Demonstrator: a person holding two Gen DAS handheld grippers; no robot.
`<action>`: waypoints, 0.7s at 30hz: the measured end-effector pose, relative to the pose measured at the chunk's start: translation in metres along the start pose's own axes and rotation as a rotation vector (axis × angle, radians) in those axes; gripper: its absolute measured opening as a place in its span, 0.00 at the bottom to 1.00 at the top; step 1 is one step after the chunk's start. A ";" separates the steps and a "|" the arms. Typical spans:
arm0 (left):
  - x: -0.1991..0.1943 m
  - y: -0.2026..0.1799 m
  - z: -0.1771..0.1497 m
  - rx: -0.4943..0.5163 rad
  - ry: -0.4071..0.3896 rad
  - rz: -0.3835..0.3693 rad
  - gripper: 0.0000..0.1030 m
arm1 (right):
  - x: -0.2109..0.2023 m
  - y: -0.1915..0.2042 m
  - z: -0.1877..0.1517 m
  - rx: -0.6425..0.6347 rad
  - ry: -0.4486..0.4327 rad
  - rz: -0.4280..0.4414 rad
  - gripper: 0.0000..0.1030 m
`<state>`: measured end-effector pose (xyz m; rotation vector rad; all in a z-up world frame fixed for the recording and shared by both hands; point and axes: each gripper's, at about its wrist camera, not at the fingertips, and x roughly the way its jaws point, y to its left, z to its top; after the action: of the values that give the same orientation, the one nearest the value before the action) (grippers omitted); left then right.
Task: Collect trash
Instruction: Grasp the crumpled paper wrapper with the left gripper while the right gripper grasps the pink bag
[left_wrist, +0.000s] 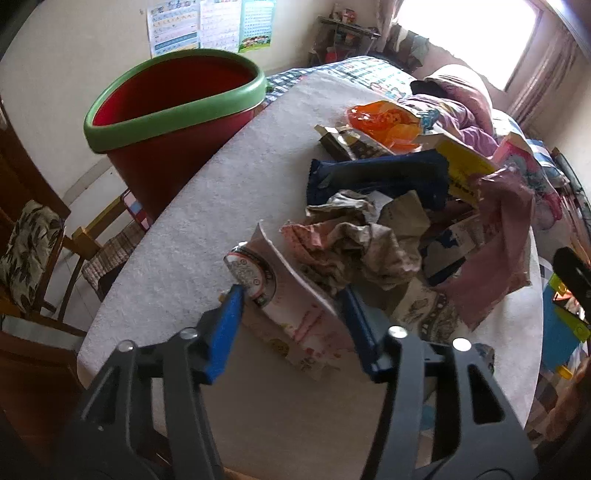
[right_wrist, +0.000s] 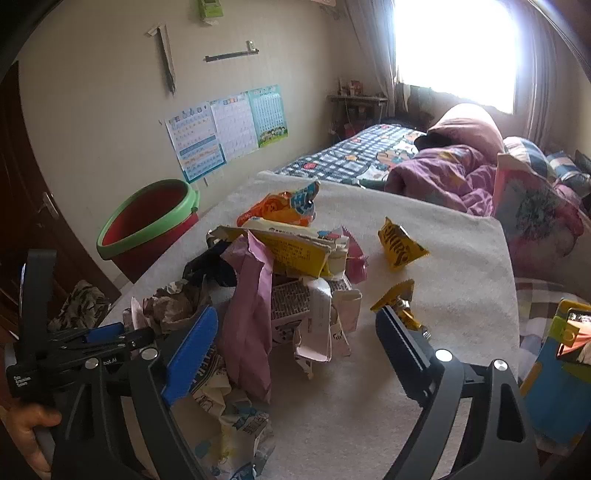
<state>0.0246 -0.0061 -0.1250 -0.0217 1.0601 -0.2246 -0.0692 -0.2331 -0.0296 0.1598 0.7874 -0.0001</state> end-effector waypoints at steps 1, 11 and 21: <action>-0.001 -0.001 0.000 0.008 -0.004 -0.001 0.46 | 0.002 0.000 0.000 0.002 0.007 0.005 0.79; -0.011 0.009 0.003 -0.009 -0.020 -0.009 0.33 | 0.014 0.015 0.004 -0.024 0.037 0.056 0.69; -0.012 0.010 0.005 0.004 -0.034 0.002 0.44 | 0.049 0.019 0.004 -0.028 0.121 0.065 0.43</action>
<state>0.0253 0.0058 -0.1133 -0.0213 1.0254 -0.2240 -0.0307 -0.2116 -0.0582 0.1602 0.9027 0.0826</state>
